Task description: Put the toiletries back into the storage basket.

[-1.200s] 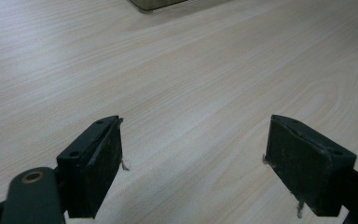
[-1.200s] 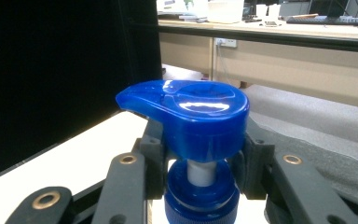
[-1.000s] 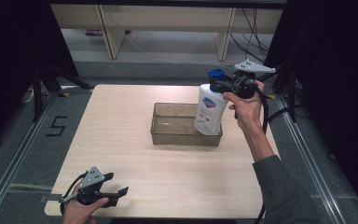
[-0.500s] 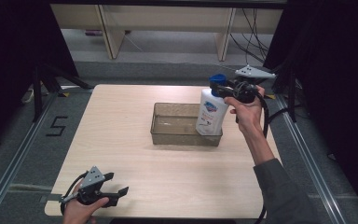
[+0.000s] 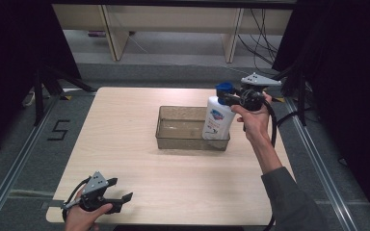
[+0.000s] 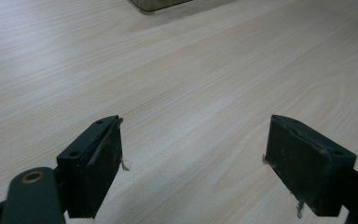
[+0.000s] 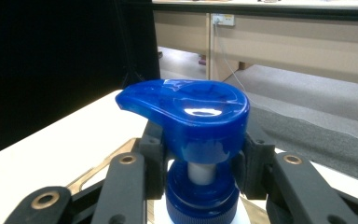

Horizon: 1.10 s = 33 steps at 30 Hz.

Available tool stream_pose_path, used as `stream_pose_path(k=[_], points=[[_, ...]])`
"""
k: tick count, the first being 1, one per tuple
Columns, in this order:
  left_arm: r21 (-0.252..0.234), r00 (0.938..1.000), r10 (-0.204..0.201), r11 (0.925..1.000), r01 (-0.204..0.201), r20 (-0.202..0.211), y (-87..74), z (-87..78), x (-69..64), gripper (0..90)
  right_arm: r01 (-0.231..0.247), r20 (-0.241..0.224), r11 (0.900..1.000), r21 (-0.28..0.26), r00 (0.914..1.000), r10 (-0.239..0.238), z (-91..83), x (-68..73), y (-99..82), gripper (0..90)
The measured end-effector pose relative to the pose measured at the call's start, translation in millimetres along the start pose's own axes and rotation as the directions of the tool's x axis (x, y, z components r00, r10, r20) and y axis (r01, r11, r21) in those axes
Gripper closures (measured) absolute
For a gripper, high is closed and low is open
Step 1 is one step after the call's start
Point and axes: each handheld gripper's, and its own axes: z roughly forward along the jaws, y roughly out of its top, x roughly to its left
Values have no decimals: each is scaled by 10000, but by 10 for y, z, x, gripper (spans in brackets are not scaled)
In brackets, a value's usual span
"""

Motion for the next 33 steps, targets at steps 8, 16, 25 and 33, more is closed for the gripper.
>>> stream_pose_path(k=[8, 16, 25, 33], points=[[63, 10000, 95, 9999, -95, -1, 1, -6, -1, 182, 111, 118, 9999, 74, 9999, -112, 26, 35, -35, 614], [64, 9999, 115, 9999, -115, 14, -3, -3, -2, 178, -532, 73, 9982, 262, 9986, 530, 23, 83, -63, 453], [173, 9999, 136, 9998, -134, -65, -6, 1, 2, 175, -1148, -8, 9934, -23, 9934, 1148, -131, 88, -79, 205], [67, 9999, 99, 9999, -99, -36, -10, 4, 3, 176, -1037, -120, 9946, 18, 9945, 1037, -218, 203, -177, 174]])
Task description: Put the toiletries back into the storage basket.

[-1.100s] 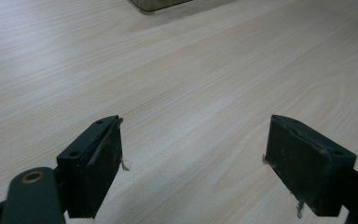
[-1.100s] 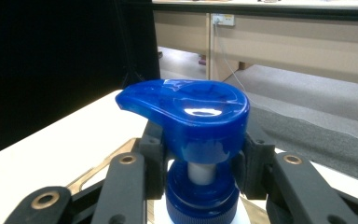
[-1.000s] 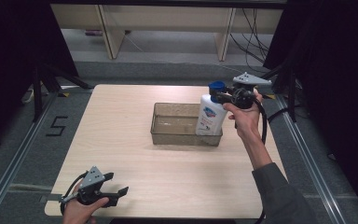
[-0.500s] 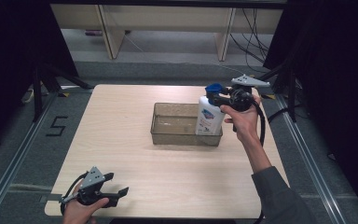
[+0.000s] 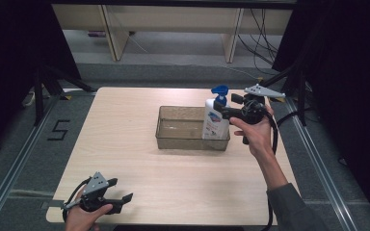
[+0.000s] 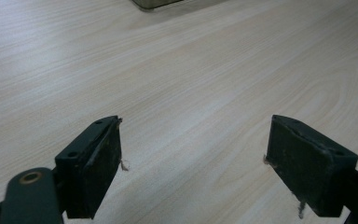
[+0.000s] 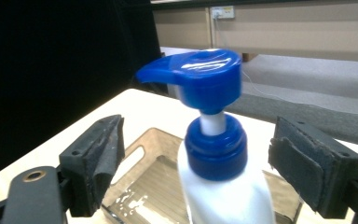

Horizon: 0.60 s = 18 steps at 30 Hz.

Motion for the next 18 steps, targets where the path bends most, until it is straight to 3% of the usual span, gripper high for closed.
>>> stream_pose_path(k=[8, 18], points=[[7, 10000, 0, 10000, 0, 17, 1, -2, 1, 176, 166, 164, 9997, -185, 9997, -163, -79, 52, -35, 171], [-15, 10000, -23, 10000, 23, -4, 1, -2, 0, 176, -44, 51, 9994, -352, 10000, 46, -154, 40, -70, 178]])
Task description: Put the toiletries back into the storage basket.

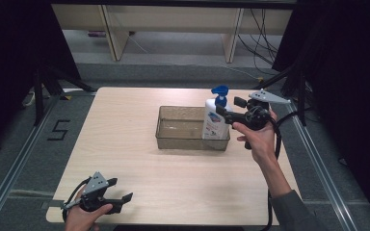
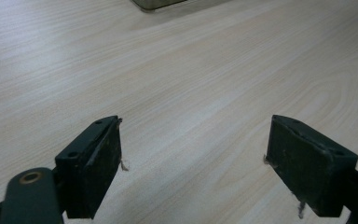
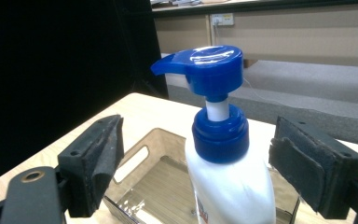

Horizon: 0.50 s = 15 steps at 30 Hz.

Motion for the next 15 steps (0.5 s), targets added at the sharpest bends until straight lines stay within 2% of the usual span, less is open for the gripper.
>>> stream_pose_path(k=[3, 5, 9, 11, 15], points=[[-77, 10000, -40, 10000, 41, 25, 1, 6, -8, 176, 47, -27, 10000, -44, 10000, -47, -22, -8, 3, 179], [-113, 10000, -81, 9999, 81, 30, 0, 5, -9, 176, 61, 112, 10000, -49, 9999, -61, -38, -10, 0, 178], [-97, 10000, -68, 9999, 68, 24, 0, 5, -5, 176, -65, 31, 10000, -10, 10000, 65, -74, 6, -20, 178], [-61, 10000, -58, 10000, 58, 15, 3, 3, -8, 176, 150, 114, 9999, -45, 9998, -150, -84, -2, -25, 178], [-102, 10000, -81, 9999, 82, 24, 1, 1, -7, 176, 173, 104, 9998, -89, 9998, -172, -116, 7, -42, 179]])
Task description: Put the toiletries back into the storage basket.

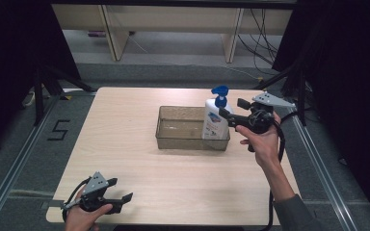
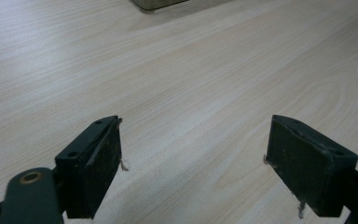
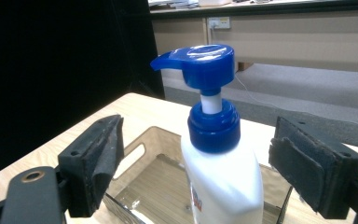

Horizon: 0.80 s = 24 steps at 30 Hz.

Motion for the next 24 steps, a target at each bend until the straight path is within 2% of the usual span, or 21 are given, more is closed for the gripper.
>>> stream_pose_path(k=[2, 4, 6, 12, 13, 15, 17, 19, 22, 23, 24], points=[[-27, 10000, -20, 10000, 20, 5, -2, 3, 1, 176, -176, -14, 9998, 29, 9998, 176, -20, 15, -17, 178], [-15, 10000, -2, 10000, 2, 9, -1, 4, 0, 176, 59, -2, 10000, 20, 10000, -59, -36, -5, -30, 178], [-13, 10000, -4, 10000, 4, 4, -1, 3, -1, 176, -52, -52, 10000, 5, 10000, 52, -53, 2, -43, 178], [31, 10000, 9, 10000, -8, -29, -3, 0, 8, 176, 191, 4, 9998, -114, 9998, -191, -102, -9, -101, 178], [-18, 10000, -42, 10000, 42, -19, -3, 4, 4, 176, -60, -72, 10000, -56, 10000, 60, -109, 8, -116, 178], [-7, 10000, -23, 10000, 22, -20, -3, 3, 4, 175, 42, -33, 9999, -134, 10000, -43, -119, 4, -140, 178], [2, 10000, -23, 10000, 23, -15, -3, 4, 3, 176, -217, -235, 9997, -122, 9995, 214, -126, 43, -165, 179], [-4, 10000, -56, 10000, 56, -27, -4, 5, 1, 176, -33, -155, 9999, -106, 9999, 31, -137, 60, -178, 179], [-15, 10000, -56, 10000, 56, -24, -4, 4, 0, 176, -172, -257, 9998, -134, 9995, 168, -157, 100, -202, 178], [-13, 10000, -58, 10000, 58, -23, -4, 4, 0, 176, 38, -227, 9998, -183, 9997, -43, -155, 98, -210, 178], [131, 9999, 102, 9999, -102, -29, -2, -6, 11, 175, -53, -306, 9998, -171, 9995, 48, -159, 114, -221, 178]])
